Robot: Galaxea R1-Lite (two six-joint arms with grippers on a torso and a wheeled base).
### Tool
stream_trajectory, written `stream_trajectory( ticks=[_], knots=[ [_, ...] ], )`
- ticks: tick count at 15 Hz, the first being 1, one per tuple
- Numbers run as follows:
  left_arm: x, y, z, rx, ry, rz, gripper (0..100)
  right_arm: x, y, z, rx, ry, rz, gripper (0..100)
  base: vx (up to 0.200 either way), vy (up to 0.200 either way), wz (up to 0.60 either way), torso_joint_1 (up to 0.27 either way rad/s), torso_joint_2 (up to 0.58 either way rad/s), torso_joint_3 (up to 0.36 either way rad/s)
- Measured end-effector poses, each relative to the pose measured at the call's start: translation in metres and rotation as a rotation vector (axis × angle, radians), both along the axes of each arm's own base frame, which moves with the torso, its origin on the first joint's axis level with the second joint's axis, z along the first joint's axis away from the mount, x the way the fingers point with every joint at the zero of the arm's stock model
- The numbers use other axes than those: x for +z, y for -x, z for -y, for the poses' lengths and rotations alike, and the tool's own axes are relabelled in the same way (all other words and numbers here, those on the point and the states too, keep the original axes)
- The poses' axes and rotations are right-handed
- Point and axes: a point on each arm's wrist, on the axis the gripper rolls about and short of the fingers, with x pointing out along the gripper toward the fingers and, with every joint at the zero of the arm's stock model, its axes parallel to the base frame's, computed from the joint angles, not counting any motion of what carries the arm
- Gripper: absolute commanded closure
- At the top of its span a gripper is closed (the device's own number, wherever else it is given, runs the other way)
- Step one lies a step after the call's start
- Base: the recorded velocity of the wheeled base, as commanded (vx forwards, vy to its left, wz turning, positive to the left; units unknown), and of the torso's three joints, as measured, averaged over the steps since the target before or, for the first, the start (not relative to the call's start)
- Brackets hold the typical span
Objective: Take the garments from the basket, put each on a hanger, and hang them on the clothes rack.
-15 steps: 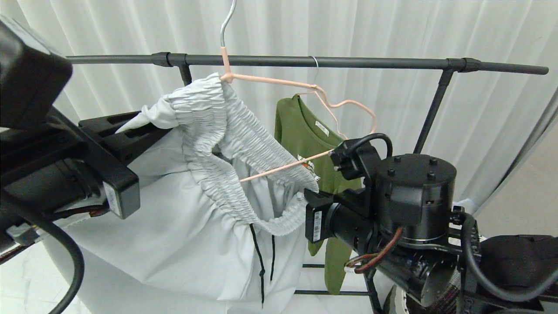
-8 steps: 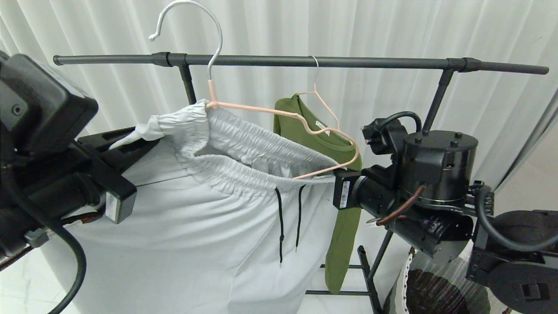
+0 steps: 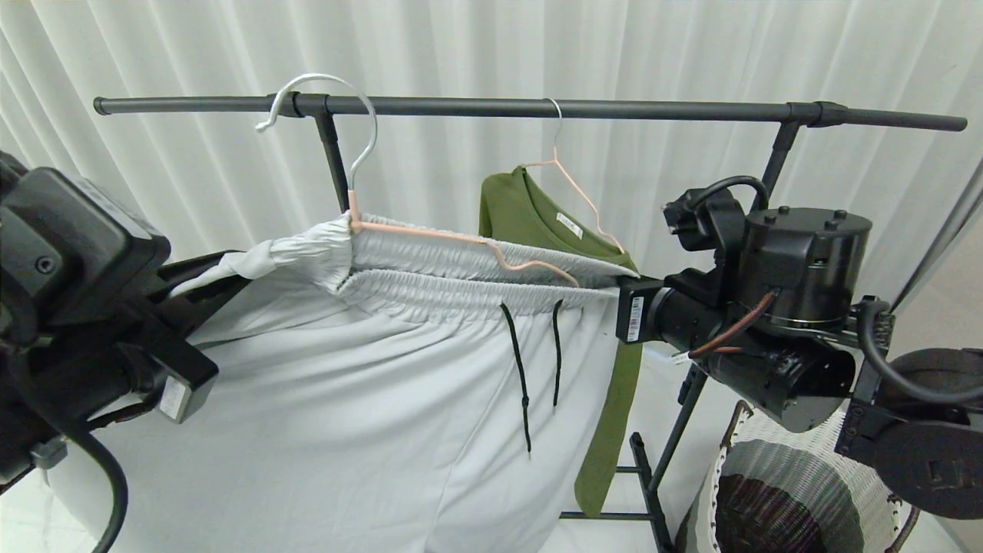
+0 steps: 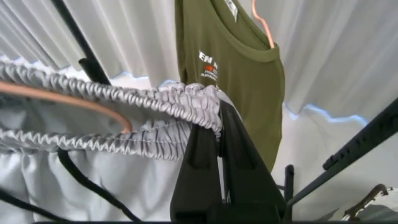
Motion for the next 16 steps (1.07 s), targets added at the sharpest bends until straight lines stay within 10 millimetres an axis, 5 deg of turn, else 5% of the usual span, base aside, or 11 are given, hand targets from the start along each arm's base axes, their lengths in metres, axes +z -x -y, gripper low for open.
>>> stream_trajectory(
  ticks=[3,9,10,16],
  knots=[
    [-0.009,0.0,0.0,0.005,-0.04,-0.02,100,0.012,0.017,-0.003,0.071,0.027,0.044,100,0.0,0.0,0.0,0.0,0.0,0.0],
    [-0.007,-0.007,-0.001,0.041,0.054,-0.022,100,0.023,0.088,-0.005,0.361,0.12,0.082,100,0.0,0.0,0.0,0.0,0.0,0.0],
    [-0.007,-0.007,-0.001,0.038,0.055,-0.024,100,0.025,0.095,-0.005,0.385,0.118,0.092,0,0.0,0.0,0.0,0.0,0.0,0.0],
    [-0.011,0.0,0.004,-0.123,0.057,-0.035,100,0.032,0.105,0.007,0.551,0.159,0.15,0,0.0,0.0,0.0,0.0,0.0,0.0]
  ],
)
